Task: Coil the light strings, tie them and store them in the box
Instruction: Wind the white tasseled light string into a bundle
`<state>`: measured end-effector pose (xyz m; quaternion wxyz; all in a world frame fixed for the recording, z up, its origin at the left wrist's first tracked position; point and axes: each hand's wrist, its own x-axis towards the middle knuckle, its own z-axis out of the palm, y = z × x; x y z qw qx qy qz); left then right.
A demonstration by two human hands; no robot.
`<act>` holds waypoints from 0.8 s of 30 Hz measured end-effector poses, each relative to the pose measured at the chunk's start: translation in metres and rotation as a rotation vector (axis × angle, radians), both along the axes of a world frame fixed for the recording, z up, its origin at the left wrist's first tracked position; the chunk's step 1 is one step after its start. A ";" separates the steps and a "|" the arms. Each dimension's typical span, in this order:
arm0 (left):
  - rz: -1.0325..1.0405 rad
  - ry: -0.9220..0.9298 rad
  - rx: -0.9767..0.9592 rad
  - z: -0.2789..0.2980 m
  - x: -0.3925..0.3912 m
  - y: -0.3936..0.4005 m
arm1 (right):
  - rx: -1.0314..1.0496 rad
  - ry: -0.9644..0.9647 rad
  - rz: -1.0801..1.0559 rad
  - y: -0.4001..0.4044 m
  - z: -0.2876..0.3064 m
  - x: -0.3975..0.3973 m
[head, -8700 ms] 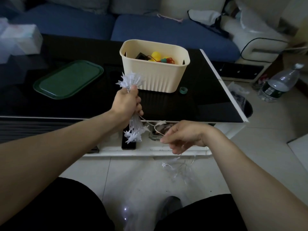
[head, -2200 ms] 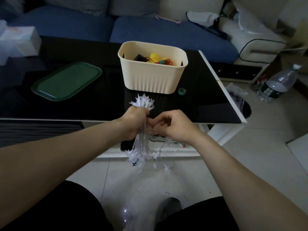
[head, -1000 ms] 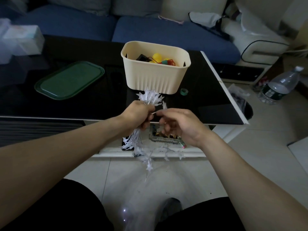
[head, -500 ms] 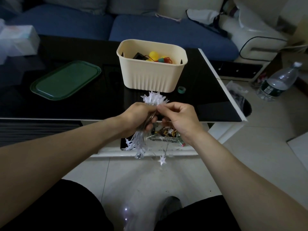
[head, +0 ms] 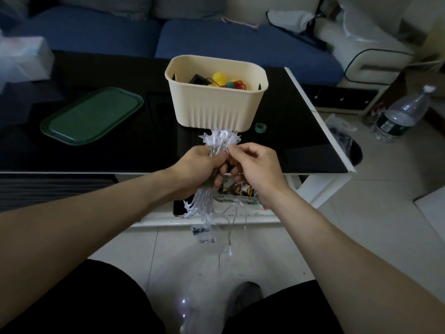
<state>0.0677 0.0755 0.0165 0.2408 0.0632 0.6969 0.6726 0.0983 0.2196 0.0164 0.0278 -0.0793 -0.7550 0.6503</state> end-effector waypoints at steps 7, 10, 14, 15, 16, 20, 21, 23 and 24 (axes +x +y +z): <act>0.230 0.053 -0.079 -0.010 -0.010 -0.004 | 0.149 -0.015 0.260 -0.001 0.004 0.000; 0.286 0.031 -0.113 -0.008 -0.012 -0.007 | 0.254 -0.079 0.380 -0.001 0.000 -0.003; 0.314 -0.031 -0.078 -0.004 -0.011 -0.008 | 0.205 -0.077 0.391 -0.002 0.003 -0.001; 0.313 -0.040 -0.051 -0.002 -0.011 -0.007 | 0.188 -0.066 0.357 -0.002 0.003 0.000; 0.311 -0.045 -0.023 0.000 -0.011 -0.006 | 0.180 -0.064 0.312 -0.003 0.003 0.000; 0.279 -0.041 0.050 0.005 -0.010 -0.004 | 0.193 -0.059 0.267 0.002 0.001 -0.001; 0.280 -0.040 0.061 0.006 -0.010 -0.004 | 0.198 -0.060 0.284 0.005 0.001 -0.001; 0.316 -0.044 0.088 0.008 -0.009 -0.004 | 0.240 -0.087 0.323 0.010 0.000 -0.001; 0.345 -0.047 0.101 0.009 -0.010 -0.004 | 0.287 -0.104 0.345 0.013 -0.001 -0.001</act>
